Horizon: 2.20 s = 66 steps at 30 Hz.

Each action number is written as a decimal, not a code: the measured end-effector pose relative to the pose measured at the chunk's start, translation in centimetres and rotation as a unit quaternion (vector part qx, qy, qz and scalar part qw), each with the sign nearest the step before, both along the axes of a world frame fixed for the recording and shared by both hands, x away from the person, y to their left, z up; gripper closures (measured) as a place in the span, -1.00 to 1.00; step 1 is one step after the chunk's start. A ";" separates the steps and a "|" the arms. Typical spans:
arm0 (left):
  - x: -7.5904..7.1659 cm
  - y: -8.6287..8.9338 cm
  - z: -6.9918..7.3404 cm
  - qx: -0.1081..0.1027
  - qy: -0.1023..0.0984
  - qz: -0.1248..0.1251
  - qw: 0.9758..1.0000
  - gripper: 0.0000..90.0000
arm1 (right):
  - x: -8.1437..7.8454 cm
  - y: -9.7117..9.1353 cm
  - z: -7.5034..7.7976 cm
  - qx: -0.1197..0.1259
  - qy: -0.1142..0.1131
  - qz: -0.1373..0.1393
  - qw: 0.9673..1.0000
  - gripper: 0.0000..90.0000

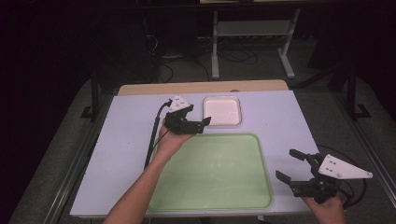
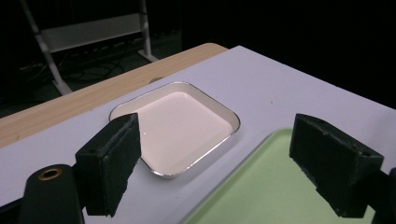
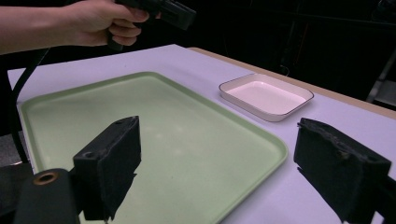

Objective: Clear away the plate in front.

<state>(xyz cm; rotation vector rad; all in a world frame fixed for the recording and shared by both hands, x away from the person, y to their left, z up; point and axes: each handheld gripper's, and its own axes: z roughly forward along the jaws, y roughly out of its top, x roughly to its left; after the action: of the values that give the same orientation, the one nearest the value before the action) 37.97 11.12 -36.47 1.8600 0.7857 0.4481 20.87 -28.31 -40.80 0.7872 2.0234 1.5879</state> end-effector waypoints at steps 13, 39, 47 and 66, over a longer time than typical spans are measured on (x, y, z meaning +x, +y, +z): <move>4.2 -1.6 -0.7 0.003 0.025 0.014 1.000 -0.63 | 0.2 -0.1 0.1 -0.007 -0.001 -0.003 1.000 -0.69; 13.2 -3.6 -4.0 0.027 0.104 0.103 0.989 -0.52 | 0.7 -0.4 0.2 -0.009 0.001 -0.002 1.000 -0.69; 14.5 -3.0 -6.7 0.055 0.188 0.142 0.970 -0.19 | 0.7 -0.5 0.2 -0.008 0.003 -0.003 1.000 -0.68; 14.5 -4.1 -7.7 0.072 0.248 0.178 0.950 0.64 | 0.7 -0.4 0.2 -0.008 0.003 0.003 1.000 -0.68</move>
<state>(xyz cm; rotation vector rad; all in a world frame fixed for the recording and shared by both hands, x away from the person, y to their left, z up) 52.46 7.05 -44.18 1.9979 1.4777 0.2633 21.61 -28.67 -40.63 0.7816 2.0425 1.5715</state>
